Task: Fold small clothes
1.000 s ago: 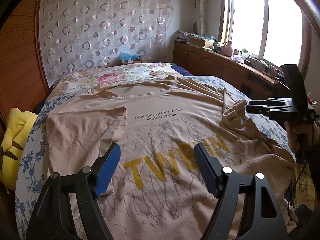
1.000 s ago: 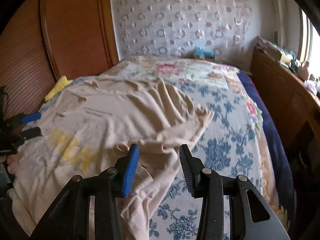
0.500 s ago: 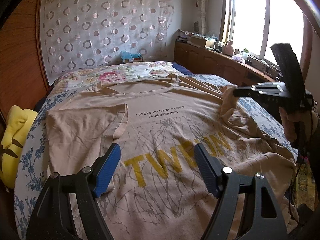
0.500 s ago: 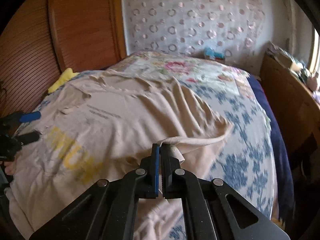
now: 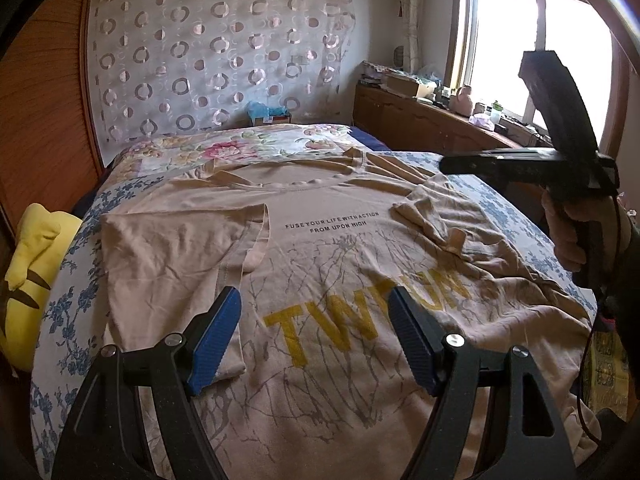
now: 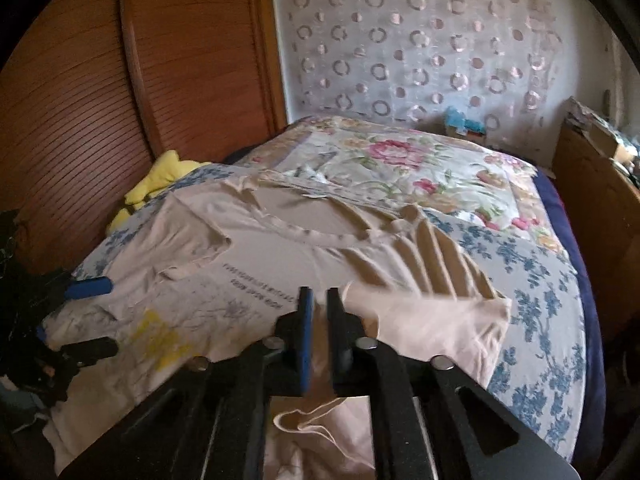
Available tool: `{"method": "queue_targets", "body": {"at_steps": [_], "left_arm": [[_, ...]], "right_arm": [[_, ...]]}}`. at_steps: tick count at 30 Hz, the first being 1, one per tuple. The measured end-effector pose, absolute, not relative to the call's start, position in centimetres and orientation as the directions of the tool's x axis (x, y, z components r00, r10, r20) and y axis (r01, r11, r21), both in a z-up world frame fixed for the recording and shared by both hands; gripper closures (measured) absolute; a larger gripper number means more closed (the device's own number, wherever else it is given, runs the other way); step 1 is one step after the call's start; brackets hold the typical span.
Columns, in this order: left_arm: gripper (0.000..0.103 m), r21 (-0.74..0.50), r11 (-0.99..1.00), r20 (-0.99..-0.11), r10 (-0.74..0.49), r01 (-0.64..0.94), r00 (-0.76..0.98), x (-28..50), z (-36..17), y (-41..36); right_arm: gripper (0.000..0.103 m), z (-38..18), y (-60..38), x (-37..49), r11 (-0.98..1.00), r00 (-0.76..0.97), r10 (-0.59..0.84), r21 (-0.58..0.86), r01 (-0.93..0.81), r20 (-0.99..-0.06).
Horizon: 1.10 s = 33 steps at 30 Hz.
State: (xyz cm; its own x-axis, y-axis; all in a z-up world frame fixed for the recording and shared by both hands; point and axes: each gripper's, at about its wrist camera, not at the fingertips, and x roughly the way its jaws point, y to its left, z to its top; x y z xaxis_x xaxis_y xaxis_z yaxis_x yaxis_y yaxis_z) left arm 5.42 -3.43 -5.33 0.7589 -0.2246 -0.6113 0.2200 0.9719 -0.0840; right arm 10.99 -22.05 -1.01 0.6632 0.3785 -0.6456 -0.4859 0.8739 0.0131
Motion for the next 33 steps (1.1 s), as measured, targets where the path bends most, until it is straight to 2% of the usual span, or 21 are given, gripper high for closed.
{"method": "queue_targets", "body": {"at_steps": [4,13,25,27,28,29,33], "left_arm": [[0.026,-0.086,0.971,-0.610,-0.228,0.222,0.759,5.3,-5.3,-3.3],[0.026,-0.082,0.968,-0.618,-0.236,0.238,0.750,5.4,-5.4,-4.0],[0.026,-0.078,0.967,-0.620,-0.238,0.243,0.748,5.6,-5.5,-4.5],[0.026,-0.080,0.967,-0.620,-0.238,0.242,0.748,5.6,-5.5,-4.5],[0.026,-0.080,0.967,-0.621,-0.238,0.241,0.747,5.6,-5.5,-4.5],[0.026,-0.080,0.967,-0.621,-0.237,0.241,0.747,5.7,-5.5,-4.5],[0.026,-0.081,0.967,-0.621,-0.238,0.240,0.747,5.6,-5.5,-4.6]], "right_arm": [[0.075,-1.3,-23.0,9.7,0.891,0.673,0.338,-0.005,-0.453,-0.657],[0.075,-3.9,-25.9,6.1,0.925,0.650,0.252,-0.018,-0.379,-0.717],[0.075,-5.4,-26.5,4.2,0.921,0.605,0.250,-0.008,-0.390,-0.756],[0.079,-5.7,-26.5,4.2,0.917,0.610,0.256,-0.011,-0.399,-0.750],[0.087,-5.6,-26.5,4.1,0.915,0.611,0.258,-0.013,-0.403,-0.748],[0.090,-5.6,-26.4,4.0,0.914,0.613,0.260,-0.015,-0.405,-0.746],[0.093,-5.0,-26.3,2.9,0.903,0.623,0.294,-0.003,-0.429,-0.725]]}}
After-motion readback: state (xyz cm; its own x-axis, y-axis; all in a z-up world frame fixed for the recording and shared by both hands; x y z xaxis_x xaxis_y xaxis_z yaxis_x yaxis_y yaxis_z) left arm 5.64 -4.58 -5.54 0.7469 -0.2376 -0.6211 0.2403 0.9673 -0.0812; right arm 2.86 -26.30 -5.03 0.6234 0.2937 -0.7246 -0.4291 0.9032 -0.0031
